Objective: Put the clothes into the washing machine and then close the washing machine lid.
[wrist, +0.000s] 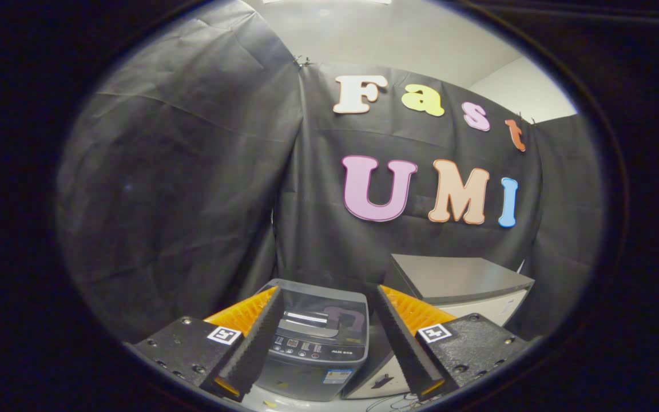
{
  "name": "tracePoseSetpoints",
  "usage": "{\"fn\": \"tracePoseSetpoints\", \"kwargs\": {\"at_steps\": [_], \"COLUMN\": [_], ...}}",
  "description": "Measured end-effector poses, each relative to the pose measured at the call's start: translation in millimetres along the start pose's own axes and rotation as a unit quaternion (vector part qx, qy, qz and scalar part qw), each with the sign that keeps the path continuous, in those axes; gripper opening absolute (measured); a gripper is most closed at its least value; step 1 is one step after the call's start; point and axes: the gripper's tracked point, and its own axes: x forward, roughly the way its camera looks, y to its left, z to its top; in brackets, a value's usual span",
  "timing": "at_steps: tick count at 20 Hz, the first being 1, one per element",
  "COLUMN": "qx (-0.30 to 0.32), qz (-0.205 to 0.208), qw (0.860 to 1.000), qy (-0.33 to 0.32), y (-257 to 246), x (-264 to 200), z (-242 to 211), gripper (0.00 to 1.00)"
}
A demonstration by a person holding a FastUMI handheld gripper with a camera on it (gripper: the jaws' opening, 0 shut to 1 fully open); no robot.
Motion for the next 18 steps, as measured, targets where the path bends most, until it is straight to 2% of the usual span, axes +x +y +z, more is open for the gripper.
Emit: {"fn": "tracePoseSetpoints", "kwargs": {"at_steps": [5,7,10,14,18], "qx": [0.054,0.052,0.043,0.047,0.078], "qz": [-0.003,-0.017,-0.013,-0.042,-0.033], "qw": [0.999,0.998,0.999,0.996,0.993], "qy": [-0.01,-0.019,-0.031,-0.056,-0.079], "y": [-43,-64,-77,-108,-117], "x": [-25,-39,-60,-89,-104], "z": [7,10,4,-3,-16], "gripper": [0.96,0.96,0.96,0.96,0.96]}}
